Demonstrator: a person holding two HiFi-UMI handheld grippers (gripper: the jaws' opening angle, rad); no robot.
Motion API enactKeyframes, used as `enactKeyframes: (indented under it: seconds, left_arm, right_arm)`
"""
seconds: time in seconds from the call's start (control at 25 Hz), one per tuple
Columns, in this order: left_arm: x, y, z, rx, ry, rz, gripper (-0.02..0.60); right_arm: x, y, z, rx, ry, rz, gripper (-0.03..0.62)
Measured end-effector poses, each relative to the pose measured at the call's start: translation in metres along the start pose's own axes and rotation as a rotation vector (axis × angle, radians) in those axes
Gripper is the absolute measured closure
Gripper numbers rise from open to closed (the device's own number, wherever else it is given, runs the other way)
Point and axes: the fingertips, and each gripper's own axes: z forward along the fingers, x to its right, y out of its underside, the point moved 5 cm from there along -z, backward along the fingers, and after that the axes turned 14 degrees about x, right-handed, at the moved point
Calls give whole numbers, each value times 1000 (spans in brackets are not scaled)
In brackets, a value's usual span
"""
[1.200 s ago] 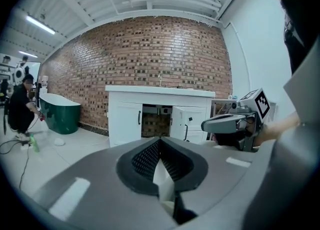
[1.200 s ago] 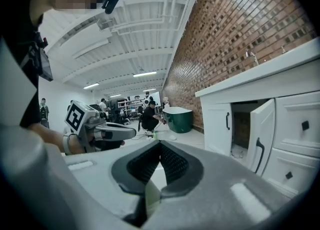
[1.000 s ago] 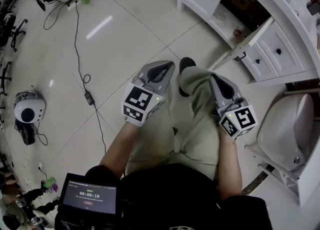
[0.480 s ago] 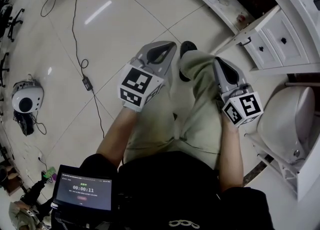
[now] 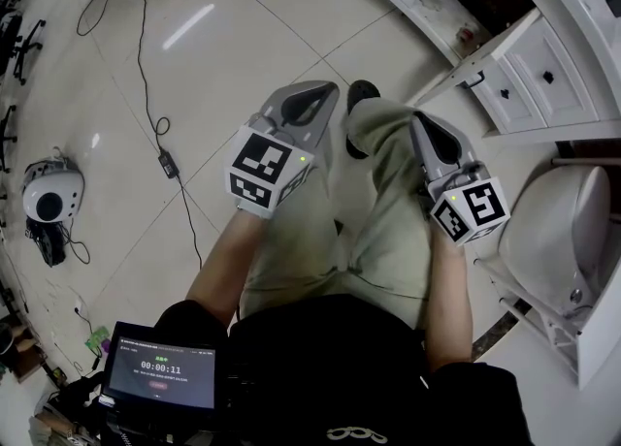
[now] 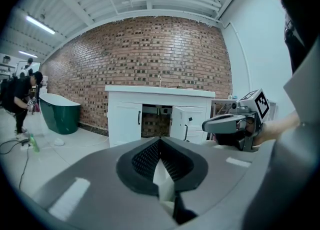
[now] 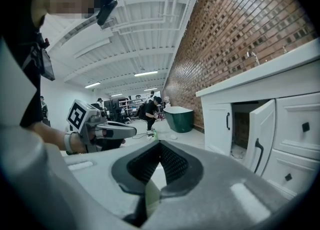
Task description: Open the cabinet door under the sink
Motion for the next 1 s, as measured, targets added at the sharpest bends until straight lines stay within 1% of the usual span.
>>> enactKeyframes:
  seconds: [1.0]
  left_arm:
    - [1, -4, -2, 23, 1, -16, 565]
  right_arm:
    - [0, -2, -2, -4, -2, -6, 603]
